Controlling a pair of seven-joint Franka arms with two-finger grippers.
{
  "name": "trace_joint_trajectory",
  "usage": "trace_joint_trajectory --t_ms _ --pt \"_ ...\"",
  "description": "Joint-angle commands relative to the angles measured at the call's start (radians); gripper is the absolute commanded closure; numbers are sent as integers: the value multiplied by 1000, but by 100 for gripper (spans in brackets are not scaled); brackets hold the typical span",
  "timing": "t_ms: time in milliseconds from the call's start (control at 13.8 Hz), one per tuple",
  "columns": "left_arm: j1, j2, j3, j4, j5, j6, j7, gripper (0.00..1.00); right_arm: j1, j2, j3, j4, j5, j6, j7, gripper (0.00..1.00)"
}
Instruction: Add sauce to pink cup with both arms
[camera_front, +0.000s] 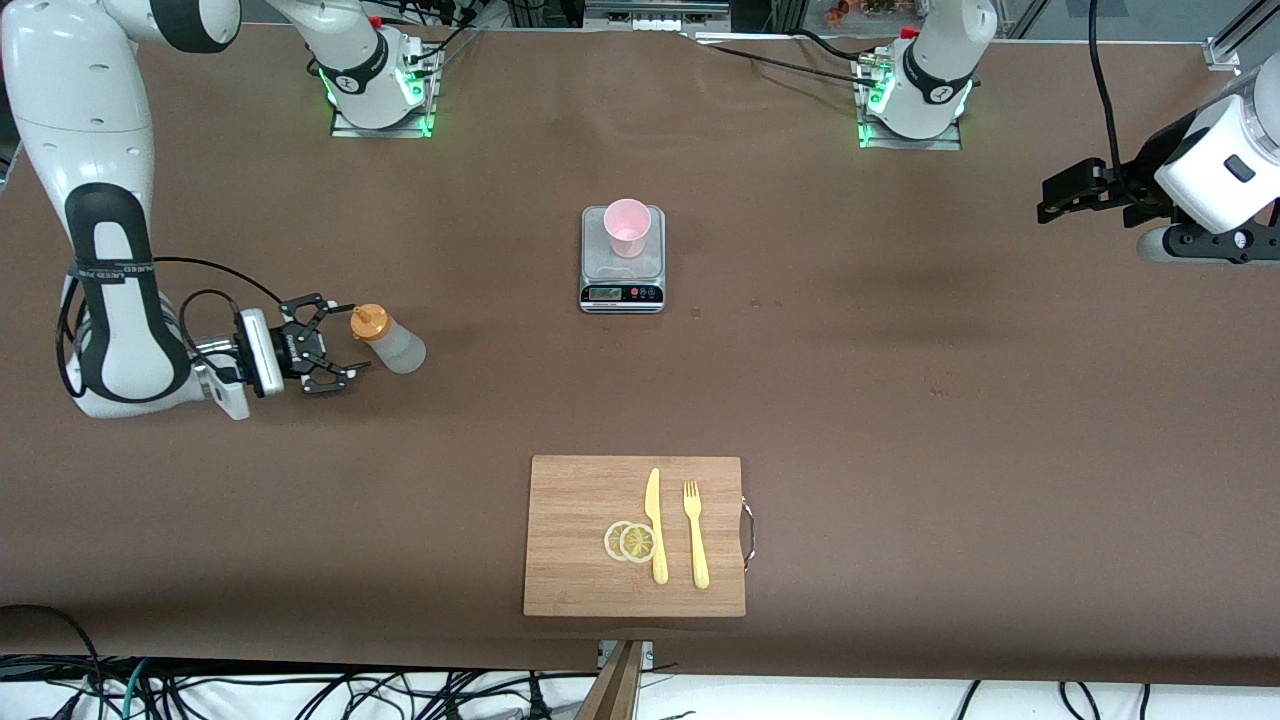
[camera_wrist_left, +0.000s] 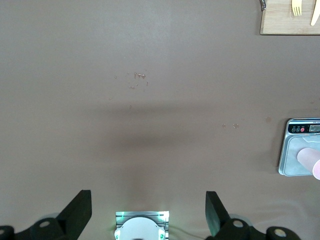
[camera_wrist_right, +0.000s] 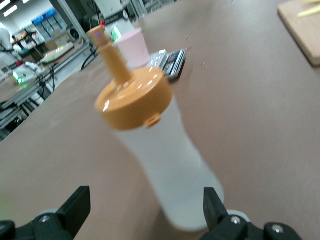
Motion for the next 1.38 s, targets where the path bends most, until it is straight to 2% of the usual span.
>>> trace_joint_trajectory --t_ms 0,145,217,362,507,725,870,942,1087,1304 --pt "0 3 -1 7 22 5 23 0 5 -113 -16 -13 -153 67 125 0" --pt "0 3 -1 7 22 5 22 0 27 -251 -10 -42 -312 151 327 0" --pt "0 3 -1 7 22 5 22 0 34 -296 -2 -45 -362 154 441 0" --pt "0 3 -1 7 22 3 22 0 35 -368 40 -45 -448 172 662 0" --pt "0 3 -1 7 22 5 23 0 36 -439 92 -46 -584 191 934 0" --pt "0 3 -1 7 20 5 22 0 41 -514 152 -46 -687 192 1335 0" --pt "0 3 -1 7 20 5 22 0 41 -567 227 -46 -791 192 1655 0" --pt "0 5 -1 7 20 5 22 0 42 -586 244 -45 -819 192 1812 0" --pt "0 5 -1 7 20 5 22 0 44 -621 248 -42 -819 182 2054 0" --pt "0 5 -1 7 20 5 20 0 47 -704 229 -31 -824 163 2213 0"
